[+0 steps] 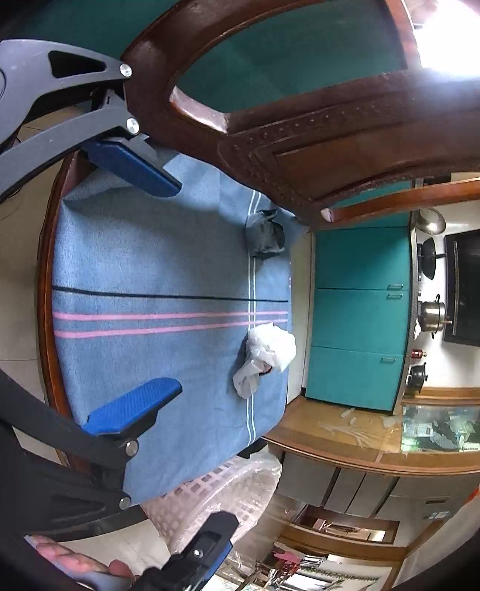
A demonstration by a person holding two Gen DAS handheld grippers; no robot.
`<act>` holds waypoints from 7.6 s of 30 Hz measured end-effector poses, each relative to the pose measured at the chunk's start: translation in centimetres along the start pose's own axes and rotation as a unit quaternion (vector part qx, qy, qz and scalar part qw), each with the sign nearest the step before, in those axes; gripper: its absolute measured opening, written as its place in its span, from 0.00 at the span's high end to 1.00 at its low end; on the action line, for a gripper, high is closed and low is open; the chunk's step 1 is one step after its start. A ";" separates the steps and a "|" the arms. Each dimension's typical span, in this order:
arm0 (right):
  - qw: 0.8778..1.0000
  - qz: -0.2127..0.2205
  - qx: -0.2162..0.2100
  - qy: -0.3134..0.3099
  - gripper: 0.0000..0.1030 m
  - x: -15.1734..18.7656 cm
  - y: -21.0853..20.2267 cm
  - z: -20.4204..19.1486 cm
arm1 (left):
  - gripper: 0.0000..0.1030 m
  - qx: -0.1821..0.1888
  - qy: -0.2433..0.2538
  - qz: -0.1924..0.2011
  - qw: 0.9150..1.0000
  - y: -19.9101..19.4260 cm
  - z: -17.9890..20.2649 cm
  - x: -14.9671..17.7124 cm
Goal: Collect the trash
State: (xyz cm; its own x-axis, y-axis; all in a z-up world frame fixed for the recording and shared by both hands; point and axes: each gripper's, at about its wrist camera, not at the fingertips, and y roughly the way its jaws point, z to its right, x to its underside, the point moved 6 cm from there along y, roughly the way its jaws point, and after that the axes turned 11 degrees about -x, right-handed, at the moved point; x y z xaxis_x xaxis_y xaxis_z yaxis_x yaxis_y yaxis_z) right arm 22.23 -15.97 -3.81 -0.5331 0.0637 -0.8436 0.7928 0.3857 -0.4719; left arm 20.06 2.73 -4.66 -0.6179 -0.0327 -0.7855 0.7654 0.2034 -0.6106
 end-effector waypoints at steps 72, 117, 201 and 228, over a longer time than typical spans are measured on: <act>0.998 -0.057 -0.027 0.015 0.87 2.5 0.3 0.0 | 0.51 0.059 -0.025 -0.005 0.998 0.9 0.0 -1.7; 0.934 0.230 0.139 0.237 0.04 -2.6 -16.5 20.6 | 0.45 0.243 0.115 -0.008 0.963 -2.1 25.1 -5.3; 0.998 -0.019 0.057 -0.011 0.04 2.5 -0.2 1.2 | 0.03 0.018 -0.014 -0.034 0.999 -0.5 1.4 0.4; 0.998 -0.021 0.057 -0.011 0.04 2.6 -0.1 1.1 | 0.03 0.020 -0.010 -0.033 0.999 -0.5 1.5 0.3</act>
State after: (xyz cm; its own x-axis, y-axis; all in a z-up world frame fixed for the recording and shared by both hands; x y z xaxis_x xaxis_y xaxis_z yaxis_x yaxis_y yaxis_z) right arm 21.11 -16.87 -6.23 -0.5605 0.0281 -0.8277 0.7991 0.2807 -0.5316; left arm 19.76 1.10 -4.76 -0.6645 -0.0652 -0.7445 0.7293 0.1606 -0.6650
